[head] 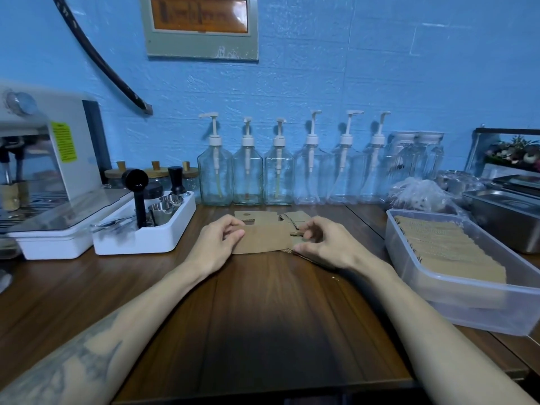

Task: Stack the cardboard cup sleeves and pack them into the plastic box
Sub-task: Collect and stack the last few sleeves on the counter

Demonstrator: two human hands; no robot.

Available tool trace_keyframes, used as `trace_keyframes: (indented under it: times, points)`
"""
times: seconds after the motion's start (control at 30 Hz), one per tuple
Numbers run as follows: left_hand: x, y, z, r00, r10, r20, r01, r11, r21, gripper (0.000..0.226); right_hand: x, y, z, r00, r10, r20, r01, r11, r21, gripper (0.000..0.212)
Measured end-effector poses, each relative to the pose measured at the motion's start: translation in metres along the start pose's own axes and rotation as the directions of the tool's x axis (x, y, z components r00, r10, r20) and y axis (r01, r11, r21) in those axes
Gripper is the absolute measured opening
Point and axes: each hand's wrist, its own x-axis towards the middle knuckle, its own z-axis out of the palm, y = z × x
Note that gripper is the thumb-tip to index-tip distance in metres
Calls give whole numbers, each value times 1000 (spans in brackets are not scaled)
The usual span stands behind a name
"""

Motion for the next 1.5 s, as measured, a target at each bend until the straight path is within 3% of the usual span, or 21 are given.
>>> trace_keyframes:
  times: [0.13,0.33,0.5,0.7,0.8,0.93,1.03,1.2,1.37,1.5]
  points:
    - [-5,-10,-10,1000,7,-14,-5,996,86,13,-1,5,1,992,90,93,-59,952,-301,84]
    - [-8,-15,-13,999,35,31,-39,985,165,21,-2,6,-1,983,172,66,-138,922,-361,82]
    - [-10,-17,-17,999,21,46,-26,993,112,22,-2,2,-3,989,145,33,-130,951,-281,65]
    - [-10,-13,-17,997,-29,76,22,996,81,32,-1,-2,-7,994,108,11,-104,977,-187,71]
    - [-12,-12,-18,994,-49,96,41,996,83,37,0,-3,-11,997,71,-36,-75,990,-119,58]
    - [-11,-10,-17,989,-73,130,65,996,64,45,0,-12,-15,962,134,-237,-88,977,193,40]
    - [-11,-9,-17,984,-78,162,77,997,15,44,-2,-25,-12,945,100,-311,24,928,372,33]
    - [-11,-7,-16,975,-71,212,86,994,-66,32,-6,-40,8,960,-55,-275,143,940,309,27]
    - [-12,-6,-15,979,-76,188,94,991,-90,29,-3,-45,-2,903,34,-428,165,893,419,33]
    - [-12,-4,-14,975,-57,213,82,991,-109,27,-8,-52,2,944,-50,-327,212,851,480,35]
